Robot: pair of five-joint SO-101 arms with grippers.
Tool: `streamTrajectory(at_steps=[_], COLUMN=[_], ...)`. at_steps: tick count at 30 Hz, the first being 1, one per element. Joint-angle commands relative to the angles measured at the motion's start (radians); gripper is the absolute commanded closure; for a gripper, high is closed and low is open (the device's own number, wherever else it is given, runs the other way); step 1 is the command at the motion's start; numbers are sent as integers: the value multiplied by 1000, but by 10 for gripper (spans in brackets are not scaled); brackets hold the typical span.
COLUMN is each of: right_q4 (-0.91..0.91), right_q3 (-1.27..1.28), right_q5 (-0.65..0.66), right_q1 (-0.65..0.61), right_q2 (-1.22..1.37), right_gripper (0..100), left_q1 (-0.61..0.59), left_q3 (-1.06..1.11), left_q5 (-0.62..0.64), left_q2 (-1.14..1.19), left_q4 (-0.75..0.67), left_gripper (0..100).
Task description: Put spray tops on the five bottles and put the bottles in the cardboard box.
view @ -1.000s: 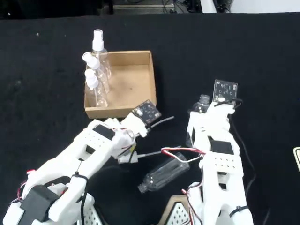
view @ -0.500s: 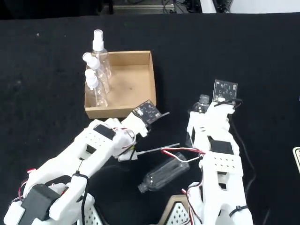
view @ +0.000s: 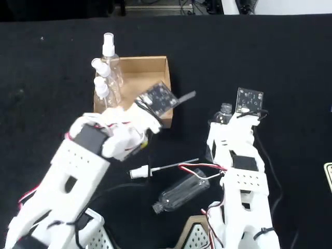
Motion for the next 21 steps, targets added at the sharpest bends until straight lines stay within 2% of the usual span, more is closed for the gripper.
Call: streamTrajectory(at_steps=[1,6,11,14,18,21], right_q4=[-29,-32,-32,-32,-32,-32], right_q3=[-5,5,5,5,7,7], right_q5=[-2,2,2,0,0,-2], right_q1=[20,20,15,15,14,14], right_q2=[-38,-42,-42,-42,-42,-42], right_gripper=[988,988,988,988,988,988], left_q1=[-114,-363,-730,-911,-1075,-1141], left_q3=[-199,-337,-415,-412,-366,-272], left_q5=[-11,-8,-6,-11,-12,-15], left_q2=[-146,-224,-206,-173,-118,-69], left_q4=[12,14,6,-9,-26,-32], left_gripper=[936,936,936,936,936,936])
